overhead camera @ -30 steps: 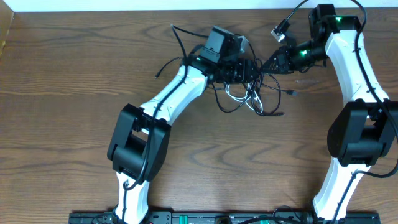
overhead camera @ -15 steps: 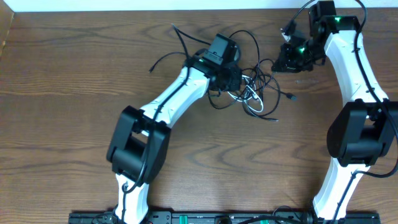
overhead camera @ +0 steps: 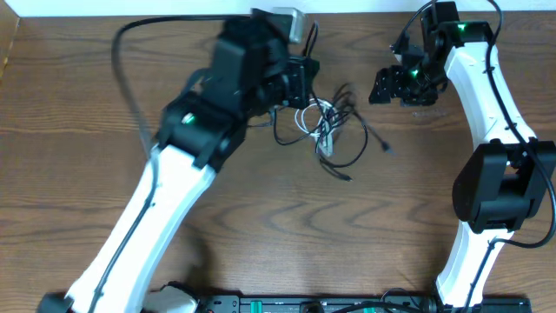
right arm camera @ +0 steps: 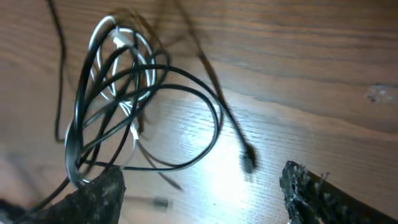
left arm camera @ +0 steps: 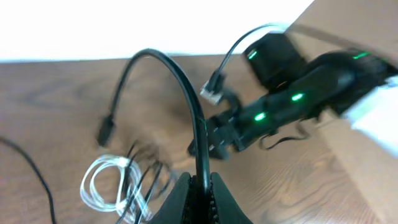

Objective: Untangle cables

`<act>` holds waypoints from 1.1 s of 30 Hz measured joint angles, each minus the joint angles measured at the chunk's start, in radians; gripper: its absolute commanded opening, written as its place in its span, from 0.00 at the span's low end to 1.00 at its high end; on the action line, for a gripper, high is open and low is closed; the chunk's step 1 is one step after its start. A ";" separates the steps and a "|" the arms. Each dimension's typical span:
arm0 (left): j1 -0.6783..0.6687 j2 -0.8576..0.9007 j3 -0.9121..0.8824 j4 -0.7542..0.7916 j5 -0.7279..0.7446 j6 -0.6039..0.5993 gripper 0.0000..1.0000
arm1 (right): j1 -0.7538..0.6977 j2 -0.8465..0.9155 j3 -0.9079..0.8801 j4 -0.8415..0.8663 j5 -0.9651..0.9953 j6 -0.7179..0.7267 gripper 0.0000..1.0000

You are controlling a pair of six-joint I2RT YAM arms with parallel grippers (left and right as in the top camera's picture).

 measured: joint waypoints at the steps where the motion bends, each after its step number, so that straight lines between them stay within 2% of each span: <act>1: 0.000 -0.017 0.000 0.008 0.000 0.000 0.07 | 0.000 0.000 0.010 -0.003 -0.012 -0.008 0.81; 8: 0.010 -0.045 0.000 0.111 0.000 0.000 0.07 | 0.013 0.000 0.060 -0.005 -0.102 -0.038 0.78; 12: 0.038 -0.053 0.000 0.160 0.000 -0.008 0.07 | 0.067 0.000 0.060 -0.004 -0.124 -0.041 0.75; 19: 0.077 -0.079 0.000 0.173 0.000 -0.013 0.07 | 0.174 0.002 0.059 0.000 -0.119 0.029 0.48; 25: 0.080 -0.080 0.000 0.141 0.000 -0.015 0.08 | 0.213 0.032 0.059 -0.011 -0.042 0.124 0.33; 30: 0.081 -0.080 0.000 0.132 0.000 -0.015 0.07 | 0.235 0.077 0.059 -0.012 0.012 0.171 0.27; 33: 0.087 -0.080 0.000 0.129 0.000 -0.015 0.07 | 0.244 0.113 0.059 -0.010 0.025 0.182 0.20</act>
